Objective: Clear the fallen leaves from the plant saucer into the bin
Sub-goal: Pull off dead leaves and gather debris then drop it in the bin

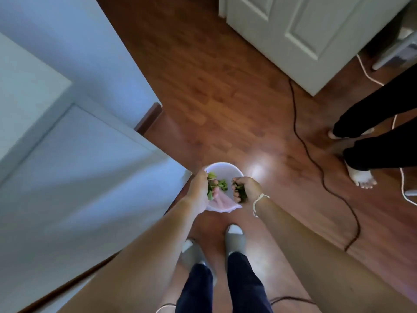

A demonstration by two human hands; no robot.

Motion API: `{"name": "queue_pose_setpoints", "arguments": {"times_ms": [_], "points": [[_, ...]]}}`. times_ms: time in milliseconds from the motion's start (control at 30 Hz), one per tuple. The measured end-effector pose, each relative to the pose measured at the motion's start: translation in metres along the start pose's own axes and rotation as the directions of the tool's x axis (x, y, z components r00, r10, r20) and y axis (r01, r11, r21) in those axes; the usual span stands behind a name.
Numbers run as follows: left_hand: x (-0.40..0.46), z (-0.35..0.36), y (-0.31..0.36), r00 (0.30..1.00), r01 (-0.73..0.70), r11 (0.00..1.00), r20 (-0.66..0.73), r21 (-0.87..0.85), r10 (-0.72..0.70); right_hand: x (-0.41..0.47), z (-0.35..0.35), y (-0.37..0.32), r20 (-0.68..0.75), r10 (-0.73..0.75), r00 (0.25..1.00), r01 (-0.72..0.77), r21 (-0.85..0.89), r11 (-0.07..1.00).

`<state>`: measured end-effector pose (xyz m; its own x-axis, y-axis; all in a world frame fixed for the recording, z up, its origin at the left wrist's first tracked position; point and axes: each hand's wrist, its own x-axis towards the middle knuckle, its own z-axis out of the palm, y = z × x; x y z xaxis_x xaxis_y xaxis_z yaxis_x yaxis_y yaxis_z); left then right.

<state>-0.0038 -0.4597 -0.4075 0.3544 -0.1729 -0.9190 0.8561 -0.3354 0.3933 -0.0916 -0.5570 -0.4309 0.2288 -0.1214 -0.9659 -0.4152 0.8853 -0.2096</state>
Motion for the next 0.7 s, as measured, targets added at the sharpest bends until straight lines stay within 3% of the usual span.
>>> {"name": "queue_pose_setpoints", "arguments": {"times_ms": [267, 500, 700], "points": [[0.096, 0.004, -0.032, 0.991, 0.114, 0.993, 0.065, 0.006, -0.115, 0.083, 0.000, 0.015, -0.006, 0.100, 0.995, -0.095, 0.248, 0.964], [0.119, 0.009, -0.036, 0.983, 0.176, 0.984, 0.045, 0.026, -0.177, 0.117, -0.014, 0.023, -0.033, 0.011, 0.999, -0.008, 0.105, 0.994], [0.113, 0.013, -0.028, 0.984, 0.160, 0.982, 0.056, 0.095, -0.166, 0.115, -0.013, 0.020, -0.069, 0.062, 0.996, -0.060, 0.028, 0.998]]}}
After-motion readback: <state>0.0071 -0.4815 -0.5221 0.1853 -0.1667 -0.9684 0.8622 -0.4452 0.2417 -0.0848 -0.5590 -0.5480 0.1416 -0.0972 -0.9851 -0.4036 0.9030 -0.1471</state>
